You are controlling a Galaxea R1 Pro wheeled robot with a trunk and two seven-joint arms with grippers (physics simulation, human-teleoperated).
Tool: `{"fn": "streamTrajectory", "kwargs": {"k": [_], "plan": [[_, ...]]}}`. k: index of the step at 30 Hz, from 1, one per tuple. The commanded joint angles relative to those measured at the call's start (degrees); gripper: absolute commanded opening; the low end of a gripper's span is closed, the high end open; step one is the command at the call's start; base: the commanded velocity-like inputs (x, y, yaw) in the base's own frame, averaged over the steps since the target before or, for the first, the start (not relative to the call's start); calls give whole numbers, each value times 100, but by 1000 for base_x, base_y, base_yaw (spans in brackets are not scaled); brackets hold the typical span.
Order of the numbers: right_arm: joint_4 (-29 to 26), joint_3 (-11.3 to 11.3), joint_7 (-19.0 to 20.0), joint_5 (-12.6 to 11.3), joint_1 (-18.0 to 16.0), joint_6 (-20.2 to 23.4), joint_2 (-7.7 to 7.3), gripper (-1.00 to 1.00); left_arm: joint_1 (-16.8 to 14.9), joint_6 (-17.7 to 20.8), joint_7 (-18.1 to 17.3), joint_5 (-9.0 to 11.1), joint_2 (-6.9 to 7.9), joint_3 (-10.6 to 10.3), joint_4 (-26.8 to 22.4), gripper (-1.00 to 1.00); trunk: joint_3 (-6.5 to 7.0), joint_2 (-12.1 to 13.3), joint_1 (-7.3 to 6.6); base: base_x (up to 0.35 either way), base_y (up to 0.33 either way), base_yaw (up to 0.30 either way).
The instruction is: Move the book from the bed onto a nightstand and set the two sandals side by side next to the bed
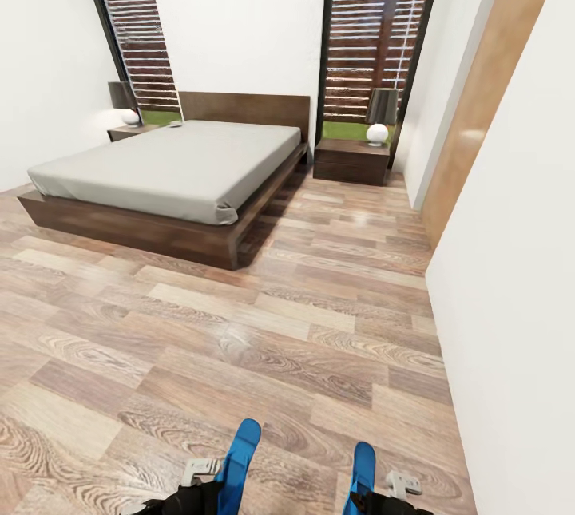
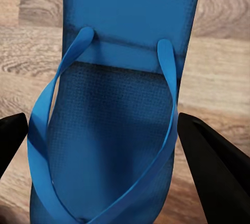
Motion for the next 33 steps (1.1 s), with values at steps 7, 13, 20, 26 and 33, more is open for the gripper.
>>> {"fn": "streamTrajectory", "kwargs": {"k": [7,13,20,26,33], "plan": [[-6,-48,28,-34,-1,44,-2,-100,-4,-26,-10,45,3,-28,8,-100,67,159,-89,0,0,0],[-6,-48,27,-34,-1,44,-1,-100,-4,-21,-4,46,3,-28,8,-100,67,159,-89,2,0,0],[-6,-48,27,-34,-1,44,1,-100,-4,-17,-2,46,3,-21,8,-100,67,159,-89,218,0,0],[-6,-48,27,-34,-1,44,1,-100,-4,-24,17,46,3,-19,10,-100,67,159,-89,322,0,0],[-6,-48,27,-34,-1,44,0,-100,-4,-26,24,46,3,12,11,-100,67,159,-89,322,0,0]]}}
